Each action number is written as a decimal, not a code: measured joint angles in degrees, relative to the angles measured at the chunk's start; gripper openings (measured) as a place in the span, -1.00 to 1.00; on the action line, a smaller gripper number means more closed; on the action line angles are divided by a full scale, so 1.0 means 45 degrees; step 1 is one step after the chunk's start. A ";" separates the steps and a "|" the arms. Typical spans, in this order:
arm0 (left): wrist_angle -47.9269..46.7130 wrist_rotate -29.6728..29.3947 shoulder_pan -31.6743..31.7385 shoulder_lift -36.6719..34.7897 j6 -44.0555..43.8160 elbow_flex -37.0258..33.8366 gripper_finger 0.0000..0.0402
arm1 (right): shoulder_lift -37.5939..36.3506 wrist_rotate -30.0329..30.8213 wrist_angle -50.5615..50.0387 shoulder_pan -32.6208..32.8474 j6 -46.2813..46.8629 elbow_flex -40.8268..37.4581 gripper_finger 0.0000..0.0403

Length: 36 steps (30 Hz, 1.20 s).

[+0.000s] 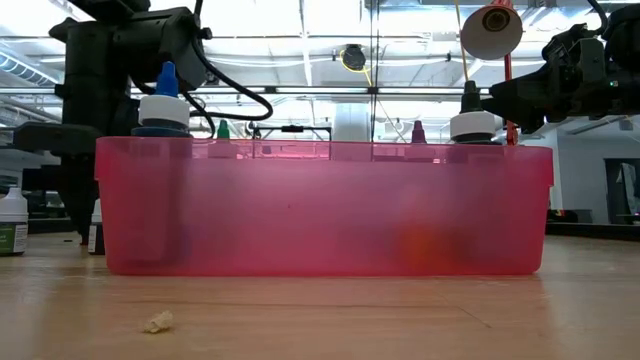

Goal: Pick & Place food coloring
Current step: Put the small red food coloring bottle into the pink bin

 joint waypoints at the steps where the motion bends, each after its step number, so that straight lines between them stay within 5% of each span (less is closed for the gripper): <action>1: 0.0000 -0.0065 0.0000 0.0000 -0.0004 0.0000 -0.66 | 0.0000 0.0000 0.0000 -0.0002 0.0000 0.0000 0.04; 9: -0.1373 -0.0374 -0.0005 0.0010 0.0215 0.1669 -0.66 | 0.0000 0.0000 0.0000 0.0002 0.0003 0.0000 0.04; 16: -0.4713 -0.1840 -0.0343 0.0010 0.1250 0.6174 -0.66 | 0.0000 0.0000 0.0000 0.0002 -0.0002 0.0000 0.04; 21: -0.4951 -0.2433 -0.0718 0.0179 0.2184 0.9153 -0.66 | 0.0000 0.0000 0.0000 0.0002 0.0000 0.0000 0.04; 36: -0.5017 -0.1119 -0.1467 0.6741 0.6316 1.3367 -0.66 | 0.0000 0.0000 -0.0003 0.0000 -0.0002 0.0015 0.04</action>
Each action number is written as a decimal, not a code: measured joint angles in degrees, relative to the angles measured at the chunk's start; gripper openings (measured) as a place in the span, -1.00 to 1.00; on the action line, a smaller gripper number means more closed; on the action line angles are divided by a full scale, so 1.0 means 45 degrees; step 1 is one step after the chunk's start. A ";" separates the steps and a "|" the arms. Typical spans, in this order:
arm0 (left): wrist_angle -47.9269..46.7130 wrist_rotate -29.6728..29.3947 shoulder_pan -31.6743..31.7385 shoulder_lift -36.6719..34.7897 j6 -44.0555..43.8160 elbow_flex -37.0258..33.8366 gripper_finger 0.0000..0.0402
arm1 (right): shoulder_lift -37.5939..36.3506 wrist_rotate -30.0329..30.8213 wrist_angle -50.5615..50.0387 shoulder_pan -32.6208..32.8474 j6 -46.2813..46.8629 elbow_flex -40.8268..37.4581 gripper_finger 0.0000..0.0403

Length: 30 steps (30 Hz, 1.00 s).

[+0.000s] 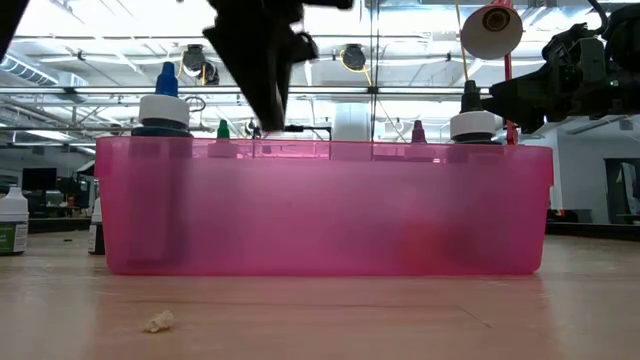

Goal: Pick & Place food coloring
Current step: Put the small red food coloring bottle into the pink bin

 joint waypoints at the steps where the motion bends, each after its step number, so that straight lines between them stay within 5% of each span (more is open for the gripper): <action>1: 0.0005 0.0178 -0.0014 0.0332 0.0140 0.0136 -0.66 | 0.0000 0.0000 0.0003 -0.0003 0.0003 0.0000 0.04; 12: 0.0122 0.0626 0.0468 0.2270 0.0412 0.0290 -0.66 | -0.0002 0.0000 0.0003 -0.0001 0.0005 -0.0002 0.04; 30: 0.1801 0.1192 0.0753 0.2473 0.0814 0.0068 -0.66 | 0.0000 0.0000 0.0013 0.0001 0.0004 -0.0005 0.04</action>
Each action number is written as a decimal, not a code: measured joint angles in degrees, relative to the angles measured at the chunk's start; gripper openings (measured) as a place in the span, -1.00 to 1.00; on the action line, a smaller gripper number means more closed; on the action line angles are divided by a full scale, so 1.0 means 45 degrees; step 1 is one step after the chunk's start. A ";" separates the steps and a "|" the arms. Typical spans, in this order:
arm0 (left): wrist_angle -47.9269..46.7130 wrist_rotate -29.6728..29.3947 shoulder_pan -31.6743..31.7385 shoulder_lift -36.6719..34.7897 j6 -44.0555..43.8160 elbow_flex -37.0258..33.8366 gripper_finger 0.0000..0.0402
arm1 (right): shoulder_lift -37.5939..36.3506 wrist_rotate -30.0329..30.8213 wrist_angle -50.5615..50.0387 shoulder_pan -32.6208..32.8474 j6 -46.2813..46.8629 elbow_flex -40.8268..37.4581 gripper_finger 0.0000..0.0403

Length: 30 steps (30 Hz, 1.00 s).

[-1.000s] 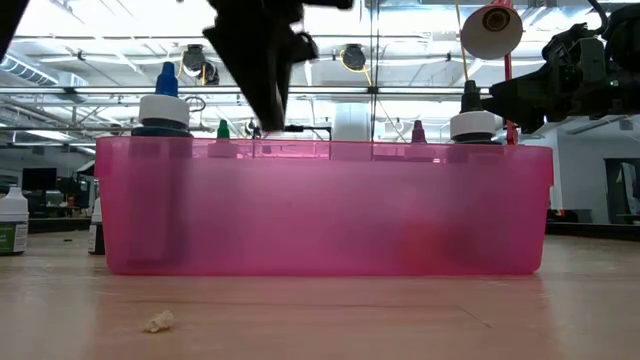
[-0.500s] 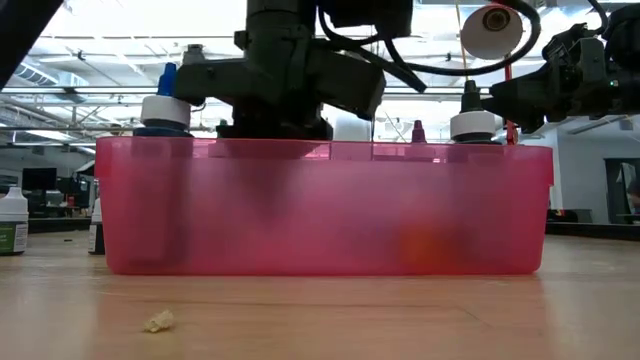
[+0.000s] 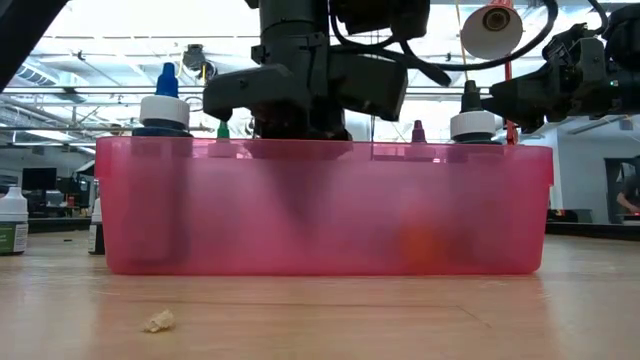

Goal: Pick & Place food coloring
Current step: Put the small red food coloring bottle into the pink bin

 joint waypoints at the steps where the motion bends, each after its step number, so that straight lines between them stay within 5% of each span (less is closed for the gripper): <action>1: -0.0004 0.0000 0.0000 0.0000 -0.0003 0.0000 -0.66 | 0.0000 0.0000 0.0000 -0.0004 -0.0003 0.0000 0.04; 12: -0.0006 -0.0015 0.0000 0.0000 -0.0087 -0.0005 -0.15 | 0.0000 0.0000 -0.0005 0.0001 0.0001 0.0000 0.04; 21: -0.0157 -0.0462 0.0069 -0.0766 -0.0025 -0.0005 -0.10 | 0.0000 0.0001 -0.0005 -0.0001 -0.0004 -0.0001 0.04; 30: -0.2445 -0.1045 0.0452 -0.3871 -0.1384 -0.0261 -0.10 | 0.0000 0.0000 -0.0008 0.0000 0.0001 -0.0010 0.04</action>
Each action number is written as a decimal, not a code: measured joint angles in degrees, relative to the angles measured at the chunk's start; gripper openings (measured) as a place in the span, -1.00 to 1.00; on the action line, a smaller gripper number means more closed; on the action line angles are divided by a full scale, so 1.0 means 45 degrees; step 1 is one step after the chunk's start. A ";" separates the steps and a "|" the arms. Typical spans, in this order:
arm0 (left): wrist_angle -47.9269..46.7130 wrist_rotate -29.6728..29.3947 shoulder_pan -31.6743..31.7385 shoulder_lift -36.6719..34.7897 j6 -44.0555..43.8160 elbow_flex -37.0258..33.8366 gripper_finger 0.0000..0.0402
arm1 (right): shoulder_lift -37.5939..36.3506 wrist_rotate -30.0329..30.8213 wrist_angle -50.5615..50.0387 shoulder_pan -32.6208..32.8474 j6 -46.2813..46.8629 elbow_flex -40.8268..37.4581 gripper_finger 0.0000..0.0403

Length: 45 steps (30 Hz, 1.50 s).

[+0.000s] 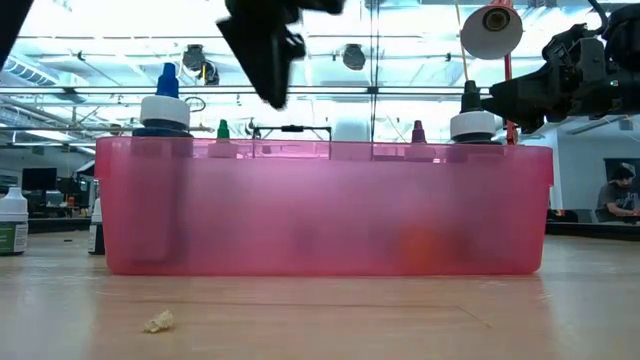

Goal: Pick & Place food coloring
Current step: Put the small red food coloring bottle into the pink bin

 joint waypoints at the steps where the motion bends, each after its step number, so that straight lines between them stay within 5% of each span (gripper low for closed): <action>1: 0.0031 -0.0071 -0.0005 -0.0539 -0.0285 -0.0333 -0.10 | 0.0000 0.0000 -0.0001 -0.0004 -0.0005 0.0000 0.04; 11: 0.2734 -0.1325 -0.0907 -0.6038 -0.5200 -0.7231 -0.09 | 0.0000 0.0003 -0.0001 -0.0004 -0.0001 0.0000 0.04; 18: 0.4955 -0.0871 -0.2244 -0.6833 -0.5760 -1.0511 -0.09 | 0.0000 0.0000 -0.0001 -0.0002 -0.0003 0.0000 0.04; 27: 0.7189 -0.0087 -0.2589 -0.5923 -0.5558 -1.1134 -0.09 | 0.0000 0.0000 -0.0001 -0.0002 -0.0005 0.0015 0.04; 45: 0.7929 0.0698 -0.2589 -0.3531 -0.4855 -1.1114 -0.10 | 0.0000 0.0000 0.0001 -0.0002 -0.0002 0.0011 0.04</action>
